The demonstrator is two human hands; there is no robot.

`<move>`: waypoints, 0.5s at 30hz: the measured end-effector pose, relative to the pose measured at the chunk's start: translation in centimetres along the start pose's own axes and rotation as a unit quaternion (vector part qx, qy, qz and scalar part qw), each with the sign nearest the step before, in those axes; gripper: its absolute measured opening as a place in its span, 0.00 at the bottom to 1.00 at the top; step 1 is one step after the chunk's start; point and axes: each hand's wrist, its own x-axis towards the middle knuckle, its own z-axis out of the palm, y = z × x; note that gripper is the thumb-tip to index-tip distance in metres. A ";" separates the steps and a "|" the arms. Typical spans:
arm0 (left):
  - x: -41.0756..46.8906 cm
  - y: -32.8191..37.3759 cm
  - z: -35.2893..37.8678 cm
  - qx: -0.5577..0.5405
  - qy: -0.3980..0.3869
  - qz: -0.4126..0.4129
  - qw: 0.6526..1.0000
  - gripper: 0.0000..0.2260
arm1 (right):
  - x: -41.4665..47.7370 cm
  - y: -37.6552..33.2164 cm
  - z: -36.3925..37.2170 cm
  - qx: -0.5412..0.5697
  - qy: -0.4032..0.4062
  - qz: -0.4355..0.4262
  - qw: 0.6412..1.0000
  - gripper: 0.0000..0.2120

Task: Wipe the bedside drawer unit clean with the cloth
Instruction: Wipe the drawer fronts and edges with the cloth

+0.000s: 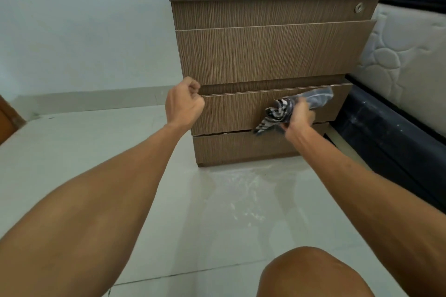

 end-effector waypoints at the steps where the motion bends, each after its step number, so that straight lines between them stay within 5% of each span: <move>1: -0.2 -0.3 -0.1 -0.026 0.032 -0.042 0.998 0.14 | 0.0 -0.7 -0.1 -0.001 0.006 -0.034 0.999 0.22; 9: -0.2 -1.4 -0.8 -0.133 0.023 -0.181 0.974 0.16 | -4.9 0.2 4.2 -0.062 -0.084 -0.173 0.979 0.13; 15: -1.9 -3.0 0.2 0.022 -0.019 -0.134 0.991 0.16 | -7.3 3.1 7.3 0.030 -0.184 0.029 0.982 0.25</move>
